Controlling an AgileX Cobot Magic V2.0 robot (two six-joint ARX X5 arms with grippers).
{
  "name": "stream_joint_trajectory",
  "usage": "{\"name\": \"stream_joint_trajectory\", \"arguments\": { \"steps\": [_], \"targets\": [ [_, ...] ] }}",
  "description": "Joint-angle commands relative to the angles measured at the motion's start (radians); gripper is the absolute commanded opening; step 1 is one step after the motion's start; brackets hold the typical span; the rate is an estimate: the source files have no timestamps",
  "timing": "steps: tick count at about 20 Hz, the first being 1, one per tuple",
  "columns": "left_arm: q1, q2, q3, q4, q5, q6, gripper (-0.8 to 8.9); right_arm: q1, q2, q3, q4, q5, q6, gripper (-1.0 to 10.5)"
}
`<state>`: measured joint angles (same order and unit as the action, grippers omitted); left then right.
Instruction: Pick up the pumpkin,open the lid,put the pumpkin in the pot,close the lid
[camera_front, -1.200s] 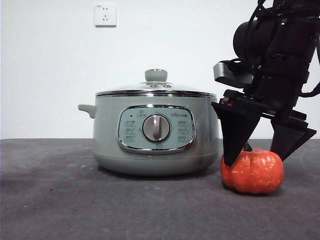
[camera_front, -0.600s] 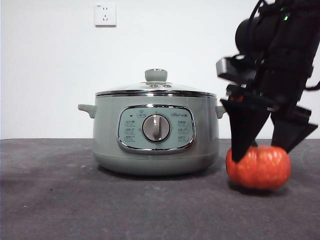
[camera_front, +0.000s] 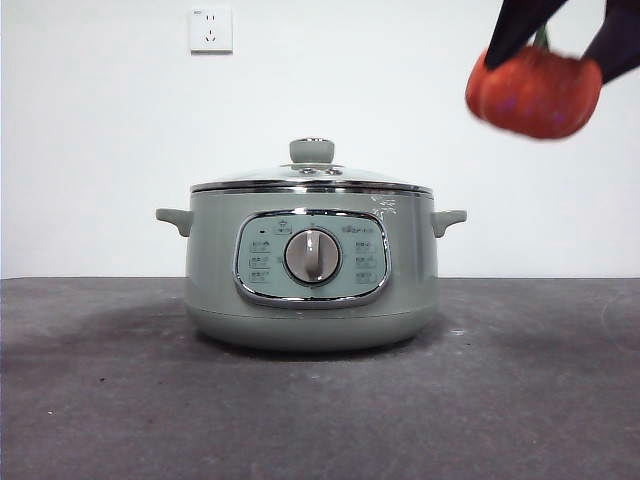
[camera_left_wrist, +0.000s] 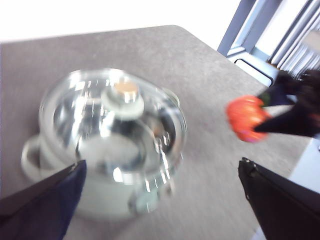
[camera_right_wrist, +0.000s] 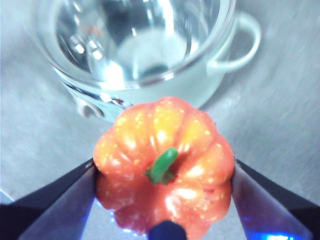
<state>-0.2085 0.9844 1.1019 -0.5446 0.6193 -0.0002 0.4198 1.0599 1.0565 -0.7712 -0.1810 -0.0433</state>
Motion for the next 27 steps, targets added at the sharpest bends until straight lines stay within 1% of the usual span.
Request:
{"name": "stream_joint_trajectory", "arguments": {
  "steps": [1,4,8,10,14,17,20,24,27],
  "targets": [
    [-0.059,0.099,0.058,0.071,-0.054,0.007,6.60,0.002,-0.055,-0.002,0.000,0.000,0.027,-0.1],
    [-0.126,0.261,0.160,0.127,-0.127,0.042,6.60,0.002,-0.121,-0.002,0.000,-0.001,0.039,-0.1],
    [-0.193,0.463,0.288,0.140,-0.222,0.095,6.60,0.002,-0.175,-0.002,0.000,-0.002,0.055,-0.1],
    [-0.212,0.553,0.328,0.179,-0.235,0.109,6.60,0.002,-0.190,-0.002,0.000,-0.002,0.056,-0.1],
    [-0.235,0.676,0.338,0.288,-0.267,0.109,6.60,0.002,-0.208,-0.002,0.000,-0.002,0.072,-0.1],
    [-0.245,0.744,0.338,0.352,-0.279,0.109,6.60,0.002,-0.210,-0.002,0.000,-0.002,0.079,-0.1],
    [-0.257,0.789,0.338,0.380,-0.280,0.109,6.60,0.002,-0.210,-0.002,0.000,-0.001,0.080,-0.1],
    [-0.263,0.811,0.338,0.379,-0.282,0.128,6.60,0.002,-0.210,-0.002,-0.001,0.000,0.080,-0.1],
    [-0.264,0.812,0.338,0.356,-0.310,0.136,6.59,0.002,-0.210,-0.002,0.000,0.000,0.080,-0.1]
  ]
}}
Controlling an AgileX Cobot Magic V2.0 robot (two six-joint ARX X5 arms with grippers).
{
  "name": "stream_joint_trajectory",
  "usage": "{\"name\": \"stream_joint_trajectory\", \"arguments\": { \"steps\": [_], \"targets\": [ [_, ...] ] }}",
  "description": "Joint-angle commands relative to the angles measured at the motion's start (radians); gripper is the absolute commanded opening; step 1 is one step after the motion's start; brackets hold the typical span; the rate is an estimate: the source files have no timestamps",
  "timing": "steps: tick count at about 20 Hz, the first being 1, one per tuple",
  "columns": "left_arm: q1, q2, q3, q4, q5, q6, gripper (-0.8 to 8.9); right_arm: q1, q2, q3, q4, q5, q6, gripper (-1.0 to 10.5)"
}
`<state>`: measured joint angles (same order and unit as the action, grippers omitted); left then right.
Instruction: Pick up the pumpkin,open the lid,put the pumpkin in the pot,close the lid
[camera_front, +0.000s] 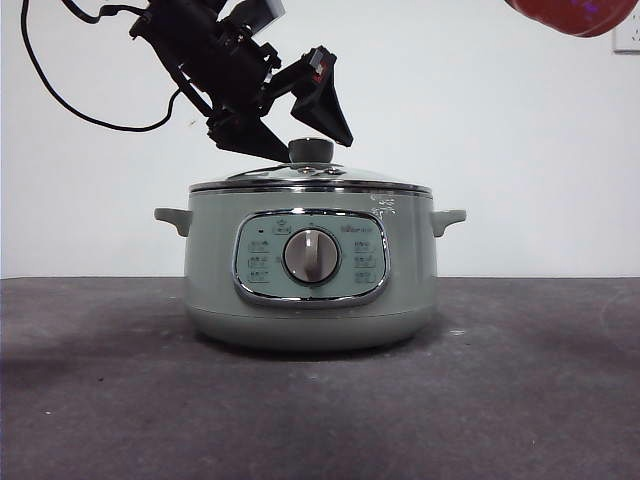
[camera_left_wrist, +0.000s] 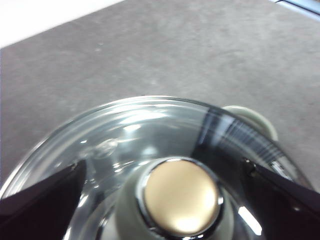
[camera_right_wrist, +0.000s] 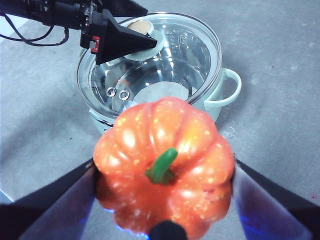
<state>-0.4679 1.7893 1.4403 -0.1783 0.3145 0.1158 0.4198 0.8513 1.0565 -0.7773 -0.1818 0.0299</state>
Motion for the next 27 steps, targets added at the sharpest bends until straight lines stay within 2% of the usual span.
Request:
{"name": "stream_joint_trajectory", "arguments": {
  "steps": [1,5,7,9,13,16,17,27],
  "targets": [
    [-0.004,0.007,0.000,-0.021,-0.005,0.020,6.59,0.002,-0.001,-0.002,0.006,0.001,0.006,-0.1],
    [-0.005,0.007,0.000,-0.041,-0.004,0.020,6.29,0.002,-0.001,-0.002,0.006,0.002,0.006,-0.1],
    [-0.011,0.007,0.000,-0.039,-0.003,0.020,4.21,0.002,-0.001,-0.002,0.005,0.002,0.006,-0.1],
    [-0.011,0.007,0.000,-0.041,-0.003,0.020,2.64,0.002,-0.001,-0.002,0.006,0.002,0.006,-0.1],
    [-0.013,0.007,0.000,-0.063,0.001,0.020,1.02,0.002,-0.001,-0.002,0.005,0.005,0.006,-0.1],
    [-0.013,0.007,0.000,-0.071,0.003,0.020,0.57,0.002,-0.001,-0.002,0.006,0.005,0.006,-0.1],
    [-0.013,0.006,0.000,-0.071,0.003,0.019,-0.16,0.002,-0.001,-0.002,0.006,0.005,0.006,-0.1],
    [-0.015,-0.025,0.002,-0.063,0.002,0.008,-0.08,0.002,0.002,-0.002,0.006,0.005,0.006,-0.1]
  ]
}}
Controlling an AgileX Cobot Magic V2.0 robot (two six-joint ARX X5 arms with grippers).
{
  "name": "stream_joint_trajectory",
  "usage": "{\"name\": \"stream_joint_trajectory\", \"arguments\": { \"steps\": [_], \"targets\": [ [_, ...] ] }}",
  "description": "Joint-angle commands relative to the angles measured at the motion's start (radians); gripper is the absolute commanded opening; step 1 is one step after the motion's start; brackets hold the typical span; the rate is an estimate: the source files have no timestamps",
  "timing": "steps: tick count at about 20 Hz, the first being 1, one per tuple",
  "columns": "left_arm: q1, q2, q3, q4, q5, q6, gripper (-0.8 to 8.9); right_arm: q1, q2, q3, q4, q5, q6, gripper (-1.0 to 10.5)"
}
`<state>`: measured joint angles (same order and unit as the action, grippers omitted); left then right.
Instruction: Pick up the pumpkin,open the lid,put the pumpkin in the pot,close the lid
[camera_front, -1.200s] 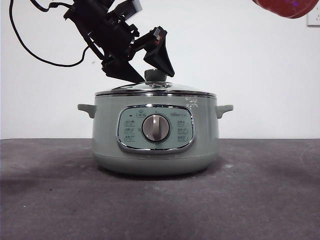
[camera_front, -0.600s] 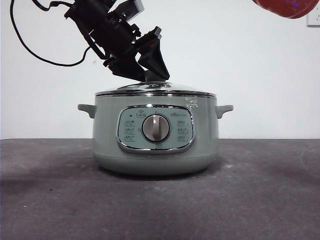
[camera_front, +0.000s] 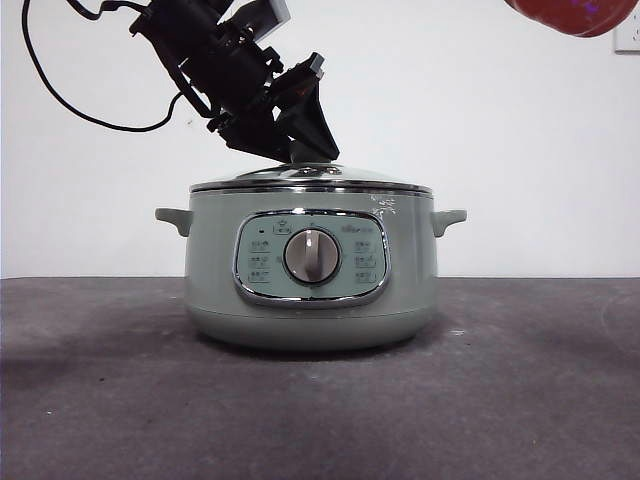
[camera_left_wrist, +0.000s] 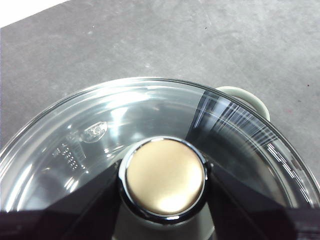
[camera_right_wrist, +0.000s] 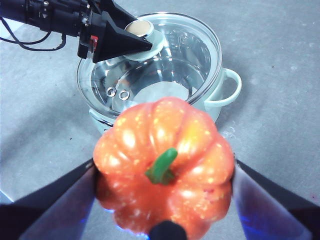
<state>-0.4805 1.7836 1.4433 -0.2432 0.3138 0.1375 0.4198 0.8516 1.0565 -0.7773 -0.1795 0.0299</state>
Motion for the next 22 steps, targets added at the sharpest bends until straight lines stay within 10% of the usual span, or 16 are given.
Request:
{"name": "stream_joint_trajectory", "arguments": {
  "steps": [1,11,22],
  "targets": [
    [-0.002,-0.033,-0.002,0.003,0.002,-0.013,-0.08,0.002,0.003,-0.002,0.006,0.003,0.006,-0.1],
    [0.010,-0.198,0.024,-0.039,-0.029,-0.013,-0.08,0.002,0.065,-0.002,0.043,-0.001,0.006,-0.1],
    [0.077,-0.686,0.026,-0.433,-0.083,-0.013,-0.08,0.031,0.426,0.104,0.320,-0.083,0.005,-0.1]
  ]
}}
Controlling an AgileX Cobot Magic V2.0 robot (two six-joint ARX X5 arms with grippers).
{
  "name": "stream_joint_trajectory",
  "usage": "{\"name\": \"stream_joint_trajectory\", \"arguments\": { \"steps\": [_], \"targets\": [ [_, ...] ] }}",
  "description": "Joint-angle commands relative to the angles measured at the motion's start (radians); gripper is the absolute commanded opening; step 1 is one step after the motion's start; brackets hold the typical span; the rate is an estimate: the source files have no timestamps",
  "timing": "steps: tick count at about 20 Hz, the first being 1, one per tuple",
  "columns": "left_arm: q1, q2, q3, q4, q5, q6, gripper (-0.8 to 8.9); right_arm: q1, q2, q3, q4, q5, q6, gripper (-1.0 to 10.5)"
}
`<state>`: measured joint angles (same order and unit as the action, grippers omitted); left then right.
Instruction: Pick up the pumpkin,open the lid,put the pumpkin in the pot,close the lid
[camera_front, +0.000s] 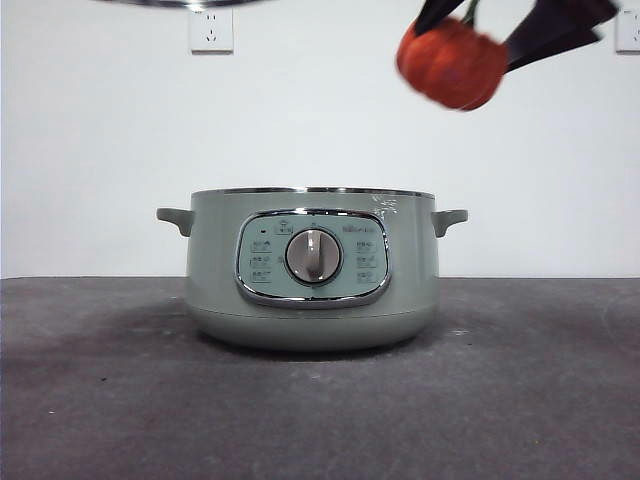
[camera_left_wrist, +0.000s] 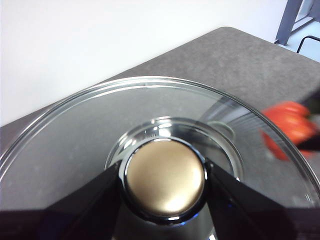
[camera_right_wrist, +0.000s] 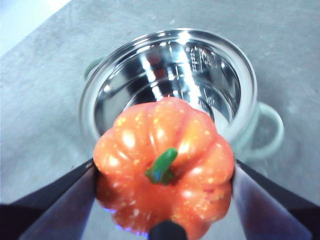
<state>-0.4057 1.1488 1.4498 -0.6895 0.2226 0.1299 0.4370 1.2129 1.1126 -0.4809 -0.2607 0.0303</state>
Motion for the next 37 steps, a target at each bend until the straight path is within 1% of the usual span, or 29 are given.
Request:
{"name": "stream_joint_trajectory", "arguments": {
  "steps": [1,2,4,7,10,13,15,17,23,24,25,26,27,28,32,35,36,37],
  "targets": [
    [0.002,-0.085,0.019,-0.013,-0.001,-0.005,-0.08,0.025,0.122,0.089,0.032,-0.002,0.000,-0.1],
    [0.002,-0.117,0.019,-0.037,-0.015,-0.005,-0.08,0.035,0.180,0.135,0.035,-0.001,-0.008,-0.1],
    [0.002,-0.167,0.019,-0.074,-0.014,-0.004,-0.08,0.058,0.303,0.232,0.035,0.001,-0.031,-0.1],
    [0.002,-0.222,0.019,-0.111,-0.014,-0.005,-0.08,0.086,0.481,0.362,0.034,0.005,-0.045,-0.1],
    [0.002,-0.248,0.019,-0.141,-0.014,-0.005,-0.08,0.109,0.618,0.447,0.034,0.018,-0.078,-0.1],
    [0.001,-0.249,0.019,-0.166,-0.011,-0.005,-0.08,0.129,0.700,0.461,0.044,0.088,-0.142,-0.1],
    [0.001,-0.249,0.019,-0.179,-0.011,-0.005,-0.08,0.130,0.735,0.461,0.042,0.094,-0.164,-0.1],
    [0.001,-0.249,0.019,-0.179,-0.010,-0.005,-0.08,0.136,0.760,0.461,0.038,0.133,-0.171,-0.1],
    [0.001,-0.249,0.019,-0.180,-0.009,-0.005,-0.08,0.142,0.791,0.461,-0.028,0.137,-0.171,-0.1],
    [0.001,-0.249,0.019,-0.180,-0.009,-0.005,-0.08,0.145,0.792,0.461,-0.029,0.136,-0.170,0.3],
    [0.001,-0.249,0.019,-0.180,-0.009,-0.005,-0.08,0.149,0.792,0.461,-0.024,0.137,-0.170,1.7],
    [0.001,-0.249,0.019,-0.180,-0.009,-0.005,-0.08,0.151,0.792,0.461,-0.021,0.137,-0.169,3.8],
    [0.001,-0.249,0.019,-0.180,-0.009,-0.005,-0.08,0.153,0.792,0.461,-0.020,0.138,-0.156,5.7],
    [0.001,-0.249,0.019,-0.180,-0.009,-0.005,-0.08,0.153,0.792,0.461,-0.021,0.138,-0.151,6.4],
    [0.001,-0.245,0.019,-0.179,-0.008,-0.005,-0.08,0.153,0.747,0.471,-0.021,0.141,-0.151,6.4],
    [0.001,-0.240,0.019,-0.153,-0.008,-0.005,-0.08,0.152,0.629,0.486,-0.034,0.193,-0.124,6.3],
    [0.001,-0.230,0.019,-0.138,-0.006,-0.005,-0.08,0.152,0.566,0.486,-0.053,0.224,-0.111,6.3],
    [0.001,-0.208,0.019,-0.120,-0.004,-0.005,-0.08,0.151,0.496,0.486,-0.081,0.275,-0.095,6.3]
  ]
}}
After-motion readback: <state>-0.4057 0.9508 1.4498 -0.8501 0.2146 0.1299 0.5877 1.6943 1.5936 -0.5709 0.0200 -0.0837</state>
